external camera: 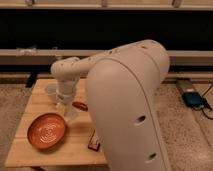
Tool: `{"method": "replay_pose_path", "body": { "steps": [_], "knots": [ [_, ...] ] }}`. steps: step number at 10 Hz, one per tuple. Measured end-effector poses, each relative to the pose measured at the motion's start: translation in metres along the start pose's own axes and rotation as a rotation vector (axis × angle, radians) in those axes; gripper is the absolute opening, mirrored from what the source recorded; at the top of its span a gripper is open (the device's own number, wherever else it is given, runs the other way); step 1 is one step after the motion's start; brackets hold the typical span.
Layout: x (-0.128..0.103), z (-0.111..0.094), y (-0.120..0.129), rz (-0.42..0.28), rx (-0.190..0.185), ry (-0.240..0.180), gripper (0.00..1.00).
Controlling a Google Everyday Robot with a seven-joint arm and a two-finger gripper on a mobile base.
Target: Place the white sponge in the ceramic bowl
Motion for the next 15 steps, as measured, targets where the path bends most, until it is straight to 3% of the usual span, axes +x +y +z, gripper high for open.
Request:
{"method": "replay_pose_path", "body": {
  "steps": [1,4,8,12,15],
  "knots": [
    [-0.005,0.004,0.01,-0.031,-0.016,-0.007,0.12],
    [-0.021,0.016,0.044,-0.124,-0.054,-0.036,0.4],
    [-0.039,0.026,0.069,-0.212,-0.081,-0.068,0.77],
    [-0.049,0.034,0.074,-0.262,-0.104,-0.097,0.8],
    [-0.049,0.031,0.071,-0.26,-0.114,-0.152,0.8]
  ]
}}
